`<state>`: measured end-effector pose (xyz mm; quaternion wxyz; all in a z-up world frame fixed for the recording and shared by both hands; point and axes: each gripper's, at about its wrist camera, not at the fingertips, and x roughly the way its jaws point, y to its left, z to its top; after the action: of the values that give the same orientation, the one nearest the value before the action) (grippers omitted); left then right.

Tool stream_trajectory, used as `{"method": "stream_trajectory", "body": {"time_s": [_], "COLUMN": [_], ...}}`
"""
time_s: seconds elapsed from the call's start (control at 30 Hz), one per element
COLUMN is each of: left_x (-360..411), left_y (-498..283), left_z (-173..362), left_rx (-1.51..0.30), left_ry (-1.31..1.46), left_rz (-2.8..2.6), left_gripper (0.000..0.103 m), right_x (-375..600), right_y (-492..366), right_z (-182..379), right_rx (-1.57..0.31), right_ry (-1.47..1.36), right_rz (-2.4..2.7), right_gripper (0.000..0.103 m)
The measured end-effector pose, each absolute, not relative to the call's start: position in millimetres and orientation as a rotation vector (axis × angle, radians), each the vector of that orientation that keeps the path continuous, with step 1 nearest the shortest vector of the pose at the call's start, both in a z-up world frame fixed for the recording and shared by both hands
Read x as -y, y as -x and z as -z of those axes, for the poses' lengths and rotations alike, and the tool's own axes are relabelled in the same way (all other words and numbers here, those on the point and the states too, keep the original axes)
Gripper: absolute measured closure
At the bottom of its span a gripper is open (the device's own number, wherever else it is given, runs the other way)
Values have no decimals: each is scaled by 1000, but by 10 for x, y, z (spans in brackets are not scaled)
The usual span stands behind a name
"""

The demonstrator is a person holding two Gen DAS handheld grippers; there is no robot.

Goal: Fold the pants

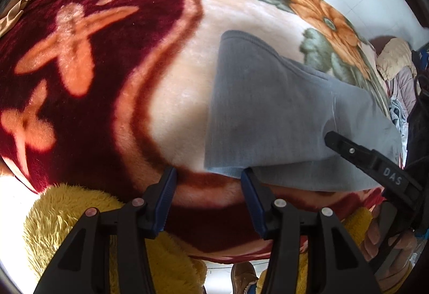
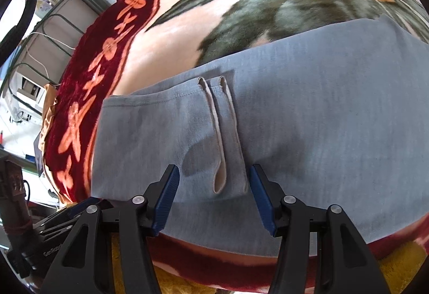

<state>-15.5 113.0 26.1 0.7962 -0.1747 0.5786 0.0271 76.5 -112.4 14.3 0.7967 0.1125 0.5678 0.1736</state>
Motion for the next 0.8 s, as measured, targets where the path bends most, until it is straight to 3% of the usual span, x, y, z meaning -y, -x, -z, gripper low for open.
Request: {"method": "stream_trajectory", "body": {"time_s": [0.07,0.2,0.27,0.8], "left_x": [-1140,-1119,-1084,-946], "left_y": [164,153,144,243], "left_z": [-259,-283,-308,-578], "left_rx": [-1240,-1236,-1232,-1157], "left_ry": [377,365,363,371], "left_rz": [-60,-56,-50,62], "left_gripper": [51,51,51,51], "right_x": [1087,1012,1029,1251], "right_y": [-769,-789,-800,-546], "right_z": [-161,-213,-259,-1596], "right_rx": [-1212,-1204,-1192,-911], "right_ry": [-240,-206,-235,-283], "right_rz": [-385,-392,-409,-478], "right_gripper": [51,90,95,97]}}
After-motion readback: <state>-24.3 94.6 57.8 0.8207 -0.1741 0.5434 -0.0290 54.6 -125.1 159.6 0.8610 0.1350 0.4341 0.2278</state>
